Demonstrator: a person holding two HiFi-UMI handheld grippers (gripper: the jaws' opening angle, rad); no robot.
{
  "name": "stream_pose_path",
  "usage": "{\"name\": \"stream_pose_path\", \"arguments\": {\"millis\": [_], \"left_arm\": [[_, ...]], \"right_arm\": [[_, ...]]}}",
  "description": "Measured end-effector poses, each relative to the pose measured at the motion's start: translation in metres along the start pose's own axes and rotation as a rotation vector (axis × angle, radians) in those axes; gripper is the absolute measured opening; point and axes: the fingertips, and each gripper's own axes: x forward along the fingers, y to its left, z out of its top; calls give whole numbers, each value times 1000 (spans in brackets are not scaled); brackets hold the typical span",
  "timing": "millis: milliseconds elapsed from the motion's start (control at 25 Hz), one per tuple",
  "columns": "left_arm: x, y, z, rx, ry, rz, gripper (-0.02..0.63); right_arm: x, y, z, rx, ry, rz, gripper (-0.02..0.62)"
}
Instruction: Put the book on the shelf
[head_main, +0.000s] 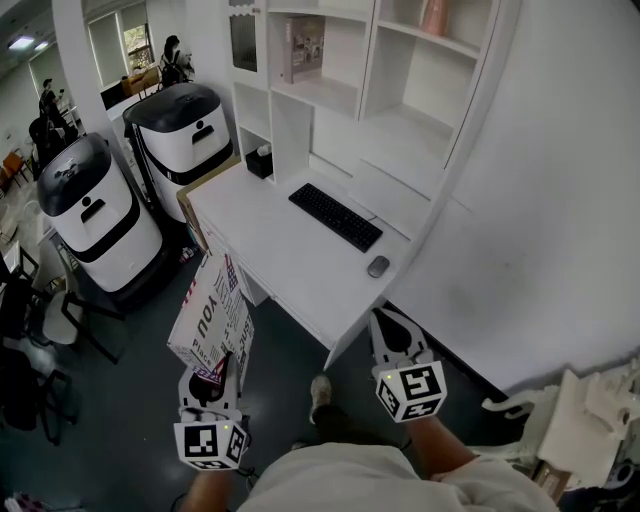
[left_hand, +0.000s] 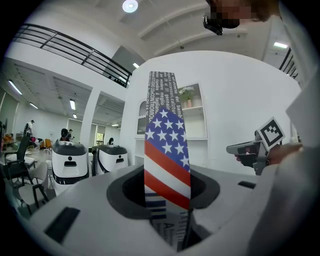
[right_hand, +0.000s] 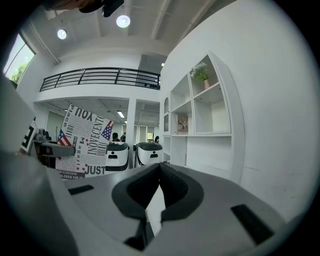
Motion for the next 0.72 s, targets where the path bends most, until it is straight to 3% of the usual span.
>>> {"name": "stream_pose_path", "arguments": {"millis": [200,720], "left_arm": [[27,14,1,3,5,11,149],[163,56,10,-6,4,20,149]], "right_arm": [[34,-4,-3,10,-3,13,3],[169,-51,7,37,-8,27,3]]}}
